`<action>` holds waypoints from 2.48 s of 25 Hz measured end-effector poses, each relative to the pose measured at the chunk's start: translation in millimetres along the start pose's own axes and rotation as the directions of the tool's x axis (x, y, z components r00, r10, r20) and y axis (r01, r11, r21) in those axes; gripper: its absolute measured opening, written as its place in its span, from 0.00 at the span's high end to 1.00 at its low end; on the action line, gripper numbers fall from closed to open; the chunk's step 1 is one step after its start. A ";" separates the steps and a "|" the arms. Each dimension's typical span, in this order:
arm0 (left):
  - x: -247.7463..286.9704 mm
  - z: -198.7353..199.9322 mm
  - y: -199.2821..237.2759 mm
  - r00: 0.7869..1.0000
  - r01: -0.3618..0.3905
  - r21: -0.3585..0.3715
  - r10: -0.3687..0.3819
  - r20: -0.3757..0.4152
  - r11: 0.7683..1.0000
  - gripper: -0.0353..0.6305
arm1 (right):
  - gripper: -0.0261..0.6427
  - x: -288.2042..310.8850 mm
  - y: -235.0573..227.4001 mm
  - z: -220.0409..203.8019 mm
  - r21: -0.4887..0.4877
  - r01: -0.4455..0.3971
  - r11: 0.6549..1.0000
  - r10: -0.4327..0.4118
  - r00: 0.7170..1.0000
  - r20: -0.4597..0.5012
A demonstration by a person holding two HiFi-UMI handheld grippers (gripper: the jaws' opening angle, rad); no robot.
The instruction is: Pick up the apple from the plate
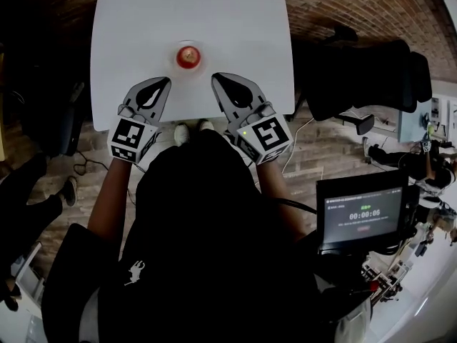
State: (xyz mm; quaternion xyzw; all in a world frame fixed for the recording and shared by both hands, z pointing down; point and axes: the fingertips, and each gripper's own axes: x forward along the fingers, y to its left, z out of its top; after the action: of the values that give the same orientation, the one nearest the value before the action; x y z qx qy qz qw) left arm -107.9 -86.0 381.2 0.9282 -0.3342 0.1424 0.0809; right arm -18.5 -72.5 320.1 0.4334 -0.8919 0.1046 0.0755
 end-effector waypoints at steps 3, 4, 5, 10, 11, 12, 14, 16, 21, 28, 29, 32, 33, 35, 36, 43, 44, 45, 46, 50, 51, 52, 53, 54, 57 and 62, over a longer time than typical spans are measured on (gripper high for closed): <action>1.5 2.3 4.3 1.000 -0.006 0.002 0.006 0.010 1.000 0.94 | 0.95 6.0 0.1 -0.5 0.002 -0.012 1.000 0.012 1.000 0.002; 3.6 2.9 6.8 1.000 -0.009 -0.005 0.009 0.017 1.000 0.94 | 0.95 8.7 -1.8 -1.1 0.000 -0.016 1.000 0.016 1.000 0.004; 5.5 3.7 9.1 1.000 -0.014 -0.016 0.015 0.025 1.000 0.94 | 0.95 11.1 -3.8 -1.1 -0.002 -0.022 1.000 0.022 1.000 0.007; 6.2 7.1 12.7 0.999 -0.043 -0.048 0.045 0.028 0.998 0.94 | 0.95 17.8 -9.0 1.9 -0.003 -0.054 0.999 0.054 0.998 0.010; 7.8 5.8 12.4 0.999 -0.047 -0.047 0.047 0.017 0.998 0.94 | 0.95 19.6 -10.4 1.6 0.002 -0.064 0.998 0.064 0.998 0.007; 10.1 4.2 11.8 0.999 -0.050 -0.044 0.050 0.006 0.998 0.94 | 0.95 21.6 -12.1 1.2 0.006 -0.076 0.997 0.076 0.997 0.006; 14.0 2.1 9.5 0.998 -0.058 -0.039 0.058 -0.006 0.998 0.94 | 0.95 25.1 -14.5 1.2 0.005 -0.097 0.995 0.097 0.995 0.005; 14.9 1.6 6.8 0.998 -0.067 -0.038 0.067 -0.006 0.997 0.94 | 0.95 26.2 -13.9 1.0 0.000 -0.113 0.994 0.113 0.994 0.005; 28.1 -1.6 4.9 0.996 -0.088 -0.057 0.087 -0.020 0.994 0.94 | 0.95 30.5 -18.0 2.6 -0.022 -0.150 0.989 0.150 0.989 0.003; 48.5 -6.6 -6.3 0.997 -0.065 -0.058 0.063 -0.042 0.996 0.94 | 0.95 34.8 -27.7 -2.1 -0.043 -0.196 0.980 0.196 0.981 -0.012; 53.3 -6.7 -6.2 0.996 -0.072 -0.055 0.070 -0.048 0.996 0.94 | 0.95 35.8 -31.9 -4.4 -0.044 -0.206 0.978 0.206 0.978 -0.019; 66.9 -13.9 -3.5 0.993 -0.096 -0.059 0.091 -0.071 0.994 0.94 | 0.95 39.9 -41.9 -15.0 -0.042 -0.238 0.970 0.236 0.971 -0.044; 72.1 -19.7 -1.2 0.992 -0.106 -0.066 0.100 -0.082 0.992 0.94 | 0.95 42.3 -44.8 -20.0 -0.045 -0.251 0.967 0.248 0.967 -0.057; 81.3 -32.6 4.9 0.987 -0.130 -0.081 0.121 -0.104 0.988 0.94 | 0.95 48.4 -48.8 -30.9 -0.061 -0.278 0.959 0.273 0.958 -0.085; 84.2 -37.8 7.6 0.985 -0.141 -0.085 0.131 -0.113 0.986 0.94 | 0.95 51.7 -49.4 -35.9 -0.070 -0.290 0.954 0.283 0.954 -0.097; 83.0 -52.0 15.5 0.974 -0.203 -0.090 0.191 -0.125 0.975 0.94 | 0.95 66.6 -44.1 -55.8 -0.094 -0.339 0.936 0.326 0.936 -0.137; 82.6 -55.9 16.6 0.972 -0.209 -0.088 0.197 -0.129 0.974 0.94 | 0.95 68.6 -43.1 -59.1 -0.094 -0.344 0.934 0.330 0.933 -0.143; 83.8 -60.7 17.9 0.971 -0.211 -0.089 0.198 -0.136 0.973 0.94 | 0.95 71.1 -43.3 -63.0 -0.095 -0.350 0.932 0.334 0.931 -0.151; 86.4 -65.9 18.6 0.971 -0.208 -0.095 0.193 -0.144 0.974 0.94 | 0.95 73.9 -44.5 -67.4 -0.095 -0.356 0.930 0.339 0.927 -0.160; 97.8 -85.1 19.9 0.971 -0.186 -0.129 0.163 -0.172 0.974 0.94 | 0.95 82.7 -50.6 -84.8 -0.083 -0.372 0.925 0.350 0.915 -0.198; 99.4 -89.0 21.3 0.970 -0.187 -0.130 0.163 -0.179 0.974 0.94 | 0.95 84.8 -51.4 -88.1 -0.078 -0.373 0.924 0.352 0.914 -0.204; 100.7 -92.8 22.6 0.968 -0.191 -0.130 0.165 -0.187 0.973 0.94 | 0.95 86.6 -52.0 -91.4 -0.072 -0.375 0.924 0.353 0.911 -0.210; 102.2 -96.5 23.9 0.966 -0.195 -0.130 0.168 -0.195 0.972 0.93 | 0.95 87.8 -52.7 -94.5 -0.066 -0.378 0.924 0.356 0.909 -0.217; 103.9 -99.8 25.4 0.964 -0.201 -0.129 0.172 -0.203 0.971 0.93 | 0.95 88.8 -53.6 -97.3 -0.061 -0.380 0.923 0.358 0.906 -0.224; 110.6 -106.8 28.8 0.960 -0.210 -0.126 0.179 -0.217 0.970 0.93 | 0.95 91.3 -58.7 -105.9 -0.049 -0.383 0.922 0.362 0.901 -0.238; 128.1 -114.6 32.8 0.956 -0.213 -0.123 0.181 -0.230 0.969 0.93 | 0.95 97.9 -74.6 -121.3 -0.030 -0.390 0.920 0.370 0.893 -0.256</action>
State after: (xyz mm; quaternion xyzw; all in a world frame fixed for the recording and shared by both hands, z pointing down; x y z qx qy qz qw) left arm -58.8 -159.4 532.2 0.8606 -0.4237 0.2256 0.1701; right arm -14.4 -161.0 468.4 0.2308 -0.9466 0.1342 0.1806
